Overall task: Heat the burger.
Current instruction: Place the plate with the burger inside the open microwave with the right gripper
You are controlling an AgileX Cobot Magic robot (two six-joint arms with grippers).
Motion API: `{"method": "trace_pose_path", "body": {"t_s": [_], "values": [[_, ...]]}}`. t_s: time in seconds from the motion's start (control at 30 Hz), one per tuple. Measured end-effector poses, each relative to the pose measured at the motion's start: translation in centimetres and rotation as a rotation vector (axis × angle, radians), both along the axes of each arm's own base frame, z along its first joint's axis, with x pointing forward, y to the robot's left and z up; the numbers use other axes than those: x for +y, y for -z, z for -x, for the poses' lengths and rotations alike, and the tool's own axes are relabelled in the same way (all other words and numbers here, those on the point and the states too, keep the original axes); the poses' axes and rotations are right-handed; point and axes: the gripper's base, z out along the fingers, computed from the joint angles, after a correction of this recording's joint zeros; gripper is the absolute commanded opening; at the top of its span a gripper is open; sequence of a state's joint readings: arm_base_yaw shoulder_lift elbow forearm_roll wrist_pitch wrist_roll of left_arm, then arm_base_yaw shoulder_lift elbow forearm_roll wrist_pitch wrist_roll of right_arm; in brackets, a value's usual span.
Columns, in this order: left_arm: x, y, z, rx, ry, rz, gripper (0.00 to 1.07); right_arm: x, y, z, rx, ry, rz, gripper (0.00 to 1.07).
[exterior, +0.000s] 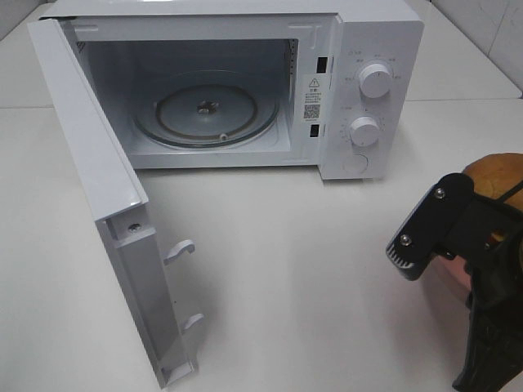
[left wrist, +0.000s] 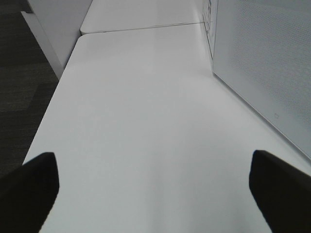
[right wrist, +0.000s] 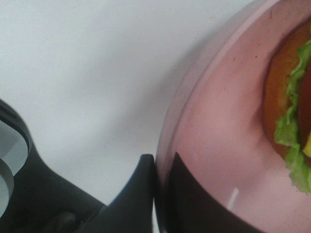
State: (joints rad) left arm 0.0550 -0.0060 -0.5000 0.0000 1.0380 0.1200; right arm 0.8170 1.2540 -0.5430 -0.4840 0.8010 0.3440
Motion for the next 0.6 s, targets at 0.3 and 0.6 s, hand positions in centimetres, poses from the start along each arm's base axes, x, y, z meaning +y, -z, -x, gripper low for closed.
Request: {"method": "trace_pose_path", "body": {"t_s": [0.3, 0.6], "values": [[0.0, 0.0, 0.0, 0.0, 0.0, 0.0, 1.0, 1.8, 0.1, 1.0, 0.024, -0.272, 0.007, 0.0], [0.0, 0.0, 0.0, 0.0, 0.0, 0.0, 1.0, 2.5, 0.1, 1.1, 0.052, -0.668, 0.096, 0.0]]}}
